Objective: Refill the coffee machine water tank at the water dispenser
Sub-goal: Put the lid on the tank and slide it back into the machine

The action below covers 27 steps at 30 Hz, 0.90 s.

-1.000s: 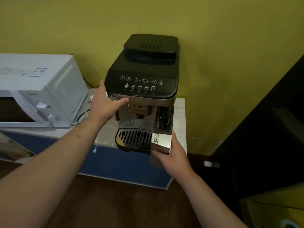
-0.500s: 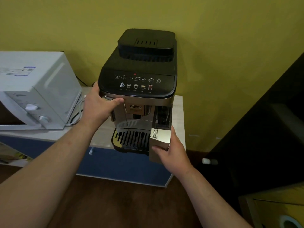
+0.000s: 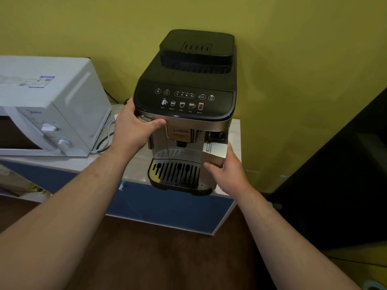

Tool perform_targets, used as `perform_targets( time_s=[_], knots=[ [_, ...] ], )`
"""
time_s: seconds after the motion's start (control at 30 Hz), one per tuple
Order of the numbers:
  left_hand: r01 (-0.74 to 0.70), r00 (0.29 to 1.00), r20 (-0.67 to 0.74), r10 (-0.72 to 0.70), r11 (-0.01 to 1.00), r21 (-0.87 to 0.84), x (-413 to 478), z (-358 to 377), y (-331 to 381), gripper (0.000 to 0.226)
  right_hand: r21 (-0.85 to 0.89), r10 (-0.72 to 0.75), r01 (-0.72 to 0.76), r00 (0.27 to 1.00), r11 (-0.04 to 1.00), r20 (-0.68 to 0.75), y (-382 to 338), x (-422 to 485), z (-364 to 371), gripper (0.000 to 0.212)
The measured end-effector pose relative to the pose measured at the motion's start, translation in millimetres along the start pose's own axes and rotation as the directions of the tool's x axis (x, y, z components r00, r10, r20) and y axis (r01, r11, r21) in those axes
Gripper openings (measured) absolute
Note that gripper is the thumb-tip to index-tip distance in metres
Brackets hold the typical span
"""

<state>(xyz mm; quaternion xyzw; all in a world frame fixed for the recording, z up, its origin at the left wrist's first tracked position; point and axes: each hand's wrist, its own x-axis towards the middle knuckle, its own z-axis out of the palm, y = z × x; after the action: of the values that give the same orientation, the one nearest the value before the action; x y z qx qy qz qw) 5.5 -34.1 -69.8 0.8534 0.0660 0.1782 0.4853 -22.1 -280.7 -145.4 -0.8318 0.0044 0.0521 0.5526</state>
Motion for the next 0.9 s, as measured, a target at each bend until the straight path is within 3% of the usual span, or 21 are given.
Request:
perform_targets(
  time_s=[0.23,0.37,0.6,0.9],
  knots=[
    [0.001,1.0,-0.013,-0.001,1.0,0.007,-0.9,0.9,0.8,0.071,-0.025,0.025,-0.025,0.999,0.999,-0.023,-0.1,21.0,-2.9,0.085],
    [-0.003,1.0,-0.011,0.003,1.0,0.008,-1.6,1.1,2.9,0.07,-0.025,0.027,-0.027,0.999,0.999,-0.023,-2.5,35.7,-5.4,0.08],
    [-0.008,1.0,-0.005,0.008,1.0,0.009,-0.4,0.7,-0.1,0.07,-0.035,-0.011,0.01,0.999,0.999,-0.038,-7.7,59.4,-11.3,0.05],
    [0.005,1.0,-0.01,-0.005,1.0,0.003,0.1,1.2,-1.8,0.069,-0.033,-0.034,0.032,0.998,0.999,-0.044,-2.1,70.1,-11.7,0.056]
  ],
)
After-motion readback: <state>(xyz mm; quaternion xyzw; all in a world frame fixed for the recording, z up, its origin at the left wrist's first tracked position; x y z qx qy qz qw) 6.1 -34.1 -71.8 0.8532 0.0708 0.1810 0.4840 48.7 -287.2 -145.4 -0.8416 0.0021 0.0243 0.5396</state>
